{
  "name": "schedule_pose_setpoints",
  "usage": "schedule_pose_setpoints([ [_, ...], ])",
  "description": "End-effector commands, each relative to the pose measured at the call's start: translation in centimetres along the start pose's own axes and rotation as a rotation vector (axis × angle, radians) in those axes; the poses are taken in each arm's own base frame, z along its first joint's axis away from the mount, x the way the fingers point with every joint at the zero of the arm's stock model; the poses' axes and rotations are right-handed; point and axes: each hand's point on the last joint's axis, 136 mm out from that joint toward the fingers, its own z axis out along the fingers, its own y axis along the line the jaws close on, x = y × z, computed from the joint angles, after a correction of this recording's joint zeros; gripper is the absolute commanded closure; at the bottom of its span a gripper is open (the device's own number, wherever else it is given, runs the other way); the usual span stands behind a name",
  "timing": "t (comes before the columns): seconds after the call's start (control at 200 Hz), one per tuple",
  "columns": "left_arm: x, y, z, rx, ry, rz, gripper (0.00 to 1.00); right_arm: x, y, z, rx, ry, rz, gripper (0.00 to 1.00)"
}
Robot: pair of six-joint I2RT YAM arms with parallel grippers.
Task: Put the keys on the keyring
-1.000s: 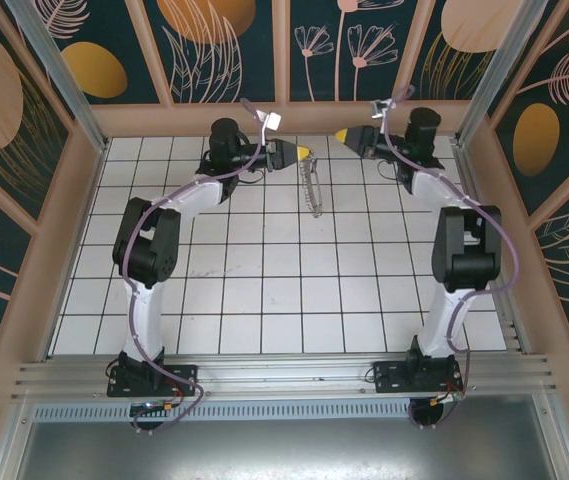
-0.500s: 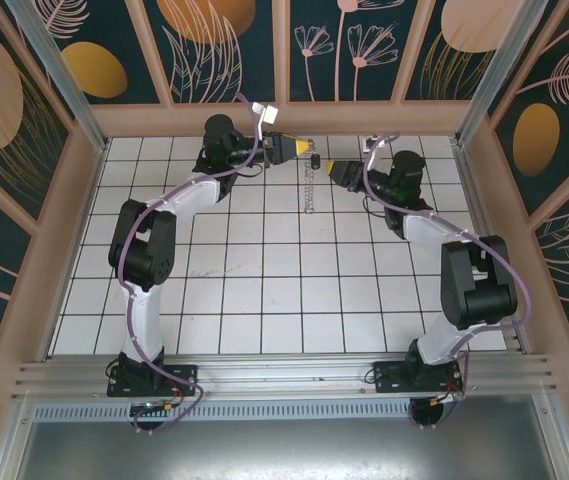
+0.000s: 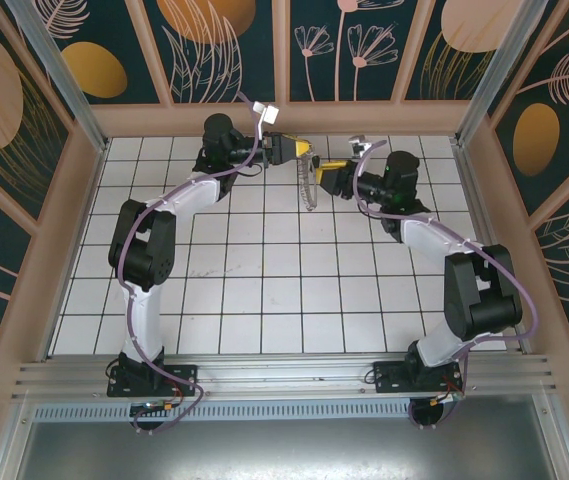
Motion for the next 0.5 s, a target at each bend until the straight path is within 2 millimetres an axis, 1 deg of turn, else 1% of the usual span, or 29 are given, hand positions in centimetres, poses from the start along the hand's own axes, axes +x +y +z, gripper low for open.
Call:
schedule_pose_setpoints([
  [0.0,-2.5,-3.7,0.0,0.063,-0.012,0.119,1.0,-1.3,1.7,0.8,-0.074,0.005,-0.082,0.59],
  [0.15,-2.3,-3.7,-0.1,0.067,-0.004,0.115,1.0,-1.7,1.7,1.3,-0.095,0.007,-0.087,0.59],
  [0.28,-2.3,-3.9,-0.1,0.074,0.0,0.116,1.0,-1.2,1.7,1.8,-0.12,0.032,-0.078,0.62],
  [0.33,-2.3,-4.0,0.0,0.077,0.0,0.117,1.0,-0.8,1.8,1.8,-0.128,0.042,-0.073,0.66],
  [0.425,-2.4,-4.1,-0.1,0.08,-0.005,0.116,1.0,-0.4,2.1,1.7,-0.141,0.052,-0.07,0.82],
  [0.495,-2.5,-4.1,-0.1,0.083,-0.009,0.115,1.0,-0.1,2.3,1.7,-0.148,0.058,-0.066,0.89],
])
